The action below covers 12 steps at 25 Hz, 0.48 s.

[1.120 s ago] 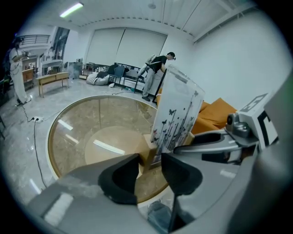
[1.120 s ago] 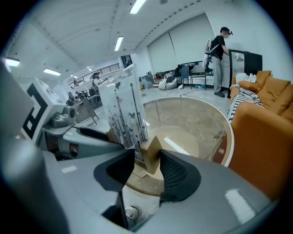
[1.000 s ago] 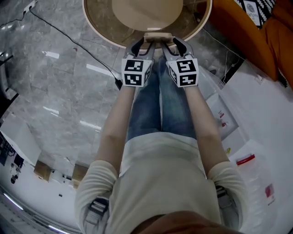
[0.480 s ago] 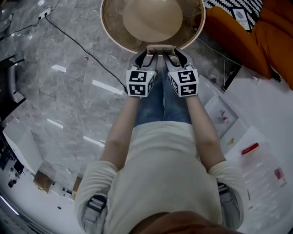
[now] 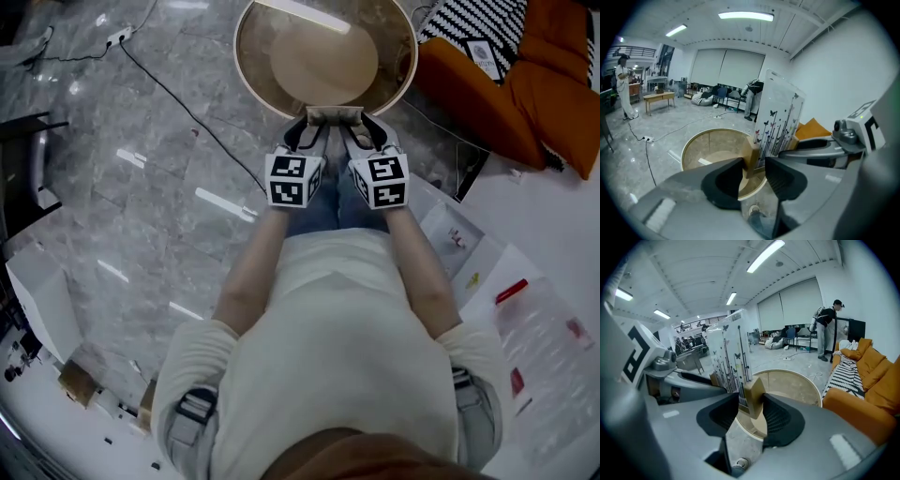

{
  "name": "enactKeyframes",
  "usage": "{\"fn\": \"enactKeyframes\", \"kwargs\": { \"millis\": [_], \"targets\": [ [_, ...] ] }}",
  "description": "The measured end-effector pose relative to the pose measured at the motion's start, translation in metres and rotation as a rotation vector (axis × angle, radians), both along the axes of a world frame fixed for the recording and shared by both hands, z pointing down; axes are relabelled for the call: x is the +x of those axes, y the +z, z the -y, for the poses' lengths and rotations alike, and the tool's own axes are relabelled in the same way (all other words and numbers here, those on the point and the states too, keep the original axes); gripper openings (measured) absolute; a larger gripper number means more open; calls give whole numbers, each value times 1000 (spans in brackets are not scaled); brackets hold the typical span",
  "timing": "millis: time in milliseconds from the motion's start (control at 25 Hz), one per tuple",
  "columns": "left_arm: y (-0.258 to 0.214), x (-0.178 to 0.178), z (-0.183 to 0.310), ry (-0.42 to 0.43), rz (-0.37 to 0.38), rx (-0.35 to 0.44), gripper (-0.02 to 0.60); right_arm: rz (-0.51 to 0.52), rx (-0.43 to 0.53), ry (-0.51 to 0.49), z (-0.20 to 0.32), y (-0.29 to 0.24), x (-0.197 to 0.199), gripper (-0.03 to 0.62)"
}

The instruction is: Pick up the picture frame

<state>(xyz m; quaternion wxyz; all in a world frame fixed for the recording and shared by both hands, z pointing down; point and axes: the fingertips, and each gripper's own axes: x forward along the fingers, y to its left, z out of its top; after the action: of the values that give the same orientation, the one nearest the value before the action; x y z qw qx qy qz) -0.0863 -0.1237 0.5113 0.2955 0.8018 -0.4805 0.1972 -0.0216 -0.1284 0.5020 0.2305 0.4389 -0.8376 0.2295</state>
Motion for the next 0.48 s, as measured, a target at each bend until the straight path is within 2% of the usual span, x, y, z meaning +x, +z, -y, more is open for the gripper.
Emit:
{"fn": "enactKeyframes", "kwargs": {
  "millis": [480],
  "targets": [
    [-68, -20, -18, -12, 0, 67, 155, 17, 82, -30, -18, -67, -19, 158]
  ]
}}
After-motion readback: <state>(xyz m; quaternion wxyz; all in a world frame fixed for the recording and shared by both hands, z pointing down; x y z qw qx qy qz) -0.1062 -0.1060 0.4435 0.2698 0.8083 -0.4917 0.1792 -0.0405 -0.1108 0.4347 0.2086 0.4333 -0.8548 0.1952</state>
